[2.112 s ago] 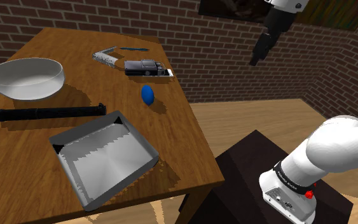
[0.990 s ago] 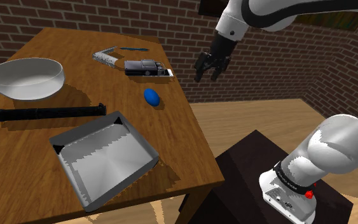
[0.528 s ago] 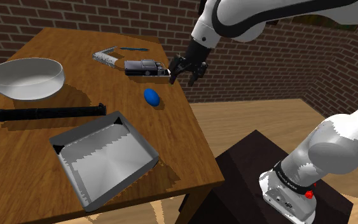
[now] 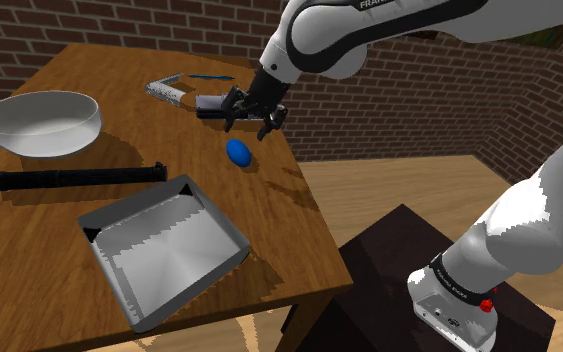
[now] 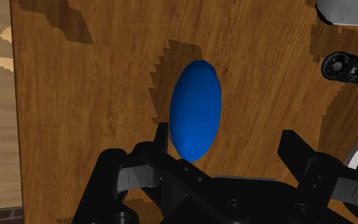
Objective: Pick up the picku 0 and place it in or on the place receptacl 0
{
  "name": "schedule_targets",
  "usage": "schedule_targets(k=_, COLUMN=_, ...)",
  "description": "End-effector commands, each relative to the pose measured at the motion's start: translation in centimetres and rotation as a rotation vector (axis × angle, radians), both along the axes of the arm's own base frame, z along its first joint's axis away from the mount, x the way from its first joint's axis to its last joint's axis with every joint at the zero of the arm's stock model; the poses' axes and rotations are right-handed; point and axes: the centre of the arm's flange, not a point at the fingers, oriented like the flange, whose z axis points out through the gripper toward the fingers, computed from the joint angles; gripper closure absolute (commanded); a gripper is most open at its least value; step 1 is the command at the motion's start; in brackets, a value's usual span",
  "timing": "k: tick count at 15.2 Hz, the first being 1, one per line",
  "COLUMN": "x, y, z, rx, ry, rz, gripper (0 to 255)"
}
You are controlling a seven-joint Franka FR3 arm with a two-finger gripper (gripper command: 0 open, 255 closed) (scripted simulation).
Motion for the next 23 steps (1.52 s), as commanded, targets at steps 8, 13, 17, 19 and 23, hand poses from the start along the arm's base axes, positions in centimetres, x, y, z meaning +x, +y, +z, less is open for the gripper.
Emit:
schedule_targets(k=8, x=0.8, y=1.6, z=-3.7, rx=0.007, ry=-0.001, rz=-0.007, gripper=0)
schedule_targets(k=13, x=0.8, y=1.6, z=-3.7, rx=0.007, ry=-0.001, rz=-0.007, gripper=0)
schedule_targets(k=17, x=0.8, y=1.6, z=-3.7, rx=0.007, ry=-0.001, rz=-0.007, gripper=255)
schedule_targets(k=19, x=0.8, y=1.6, z=-3.7, rx=0.007, ry=-0.001, rz=-0.007, gripper=255)
schedule_targets(k=23, x=0.8, y=1.6, z=-3.7, rx=0.007, ry=-0.001, rz=-0.007, gripper=255)
